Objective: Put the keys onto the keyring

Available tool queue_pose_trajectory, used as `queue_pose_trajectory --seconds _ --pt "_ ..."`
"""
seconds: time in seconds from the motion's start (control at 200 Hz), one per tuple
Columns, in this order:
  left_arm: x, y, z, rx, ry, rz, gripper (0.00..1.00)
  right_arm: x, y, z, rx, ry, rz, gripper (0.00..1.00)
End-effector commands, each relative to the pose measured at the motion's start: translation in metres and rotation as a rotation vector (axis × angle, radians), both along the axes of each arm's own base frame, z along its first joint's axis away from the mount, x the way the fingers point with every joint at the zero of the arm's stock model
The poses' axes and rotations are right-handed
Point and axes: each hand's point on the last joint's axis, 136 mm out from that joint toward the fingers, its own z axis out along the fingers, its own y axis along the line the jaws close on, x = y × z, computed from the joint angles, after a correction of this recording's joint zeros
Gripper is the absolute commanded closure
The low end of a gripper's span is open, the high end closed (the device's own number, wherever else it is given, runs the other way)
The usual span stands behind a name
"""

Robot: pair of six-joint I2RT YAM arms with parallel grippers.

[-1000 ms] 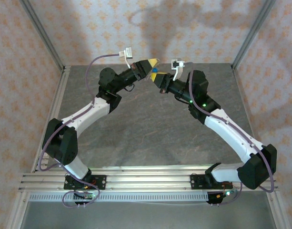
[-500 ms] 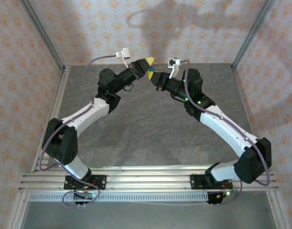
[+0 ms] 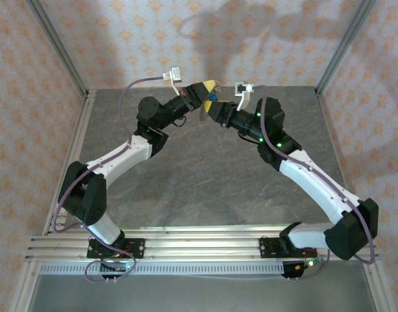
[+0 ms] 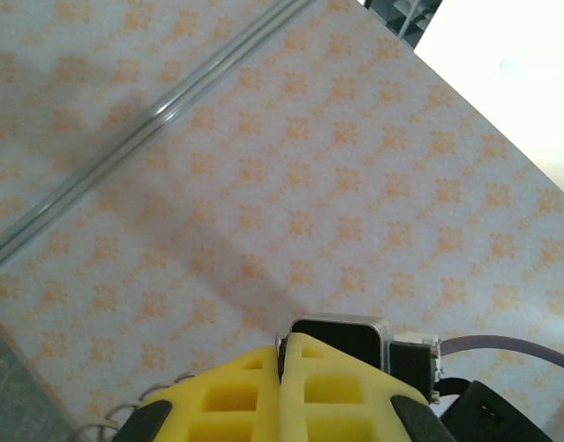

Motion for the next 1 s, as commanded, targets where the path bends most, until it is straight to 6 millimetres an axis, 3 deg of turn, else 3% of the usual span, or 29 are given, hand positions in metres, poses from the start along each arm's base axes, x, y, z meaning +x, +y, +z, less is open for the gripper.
queue_pose_trajectory --seconds 0.0,0.23,0.395,0.636,0.681,0.996 --pt "-0.005 0.002 0.01 -0.046 -0.037 -0.002 1.0 -0.016 -0.018 0.015 0.034 -0.029 -0.003 0.62" --pt "-0.001 0.008 0.009 -0.091 -0.016 0.037 1.0 -0.032 -0.058 0.054 0.142 -0.118 -0.127 0.59" --pt "0.0 0.01 0.008 -0.119 -0.006 0.064 1.0 -0.014 -0.075 0.07 0.256 -0.112 -0.256 0.59" --pt "0.002 0.012 0.004 -0.166 0.023 0.112 1.0 0.014 -0.068 0.083 0.424 -0.076 -0.263 0.6" --pt "0.002 0.013 0.004 -0.179 0.026 0.121 1.0 0.024 -0.063 0.076 0.443 -0.05 -0.256 0.6" --pt "0.003 0.007 0.001 -0.211 0.04 0.125 1.0 0.037 -0.051 0.07 0.519 -0.01 -0.211 0.65"
